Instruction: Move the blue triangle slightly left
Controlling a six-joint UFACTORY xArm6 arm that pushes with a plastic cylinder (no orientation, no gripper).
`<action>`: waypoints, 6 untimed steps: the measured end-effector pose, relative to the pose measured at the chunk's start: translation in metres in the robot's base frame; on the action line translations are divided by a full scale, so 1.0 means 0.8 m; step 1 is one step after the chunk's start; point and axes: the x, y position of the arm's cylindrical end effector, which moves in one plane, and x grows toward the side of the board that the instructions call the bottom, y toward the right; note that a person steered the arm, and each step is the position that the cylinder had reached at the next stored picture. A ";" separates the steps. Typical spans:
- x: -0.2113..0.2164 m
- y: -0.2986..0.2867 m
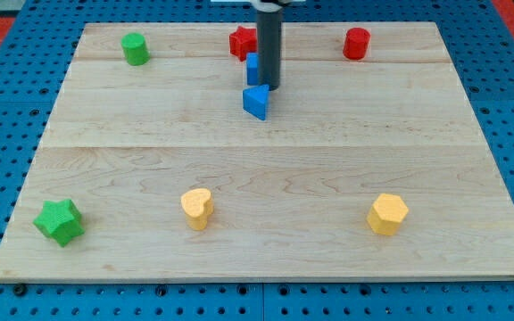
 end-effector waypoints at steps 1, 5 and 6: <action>-0.009 0.050; 0.048 0.039; 0.062 0.004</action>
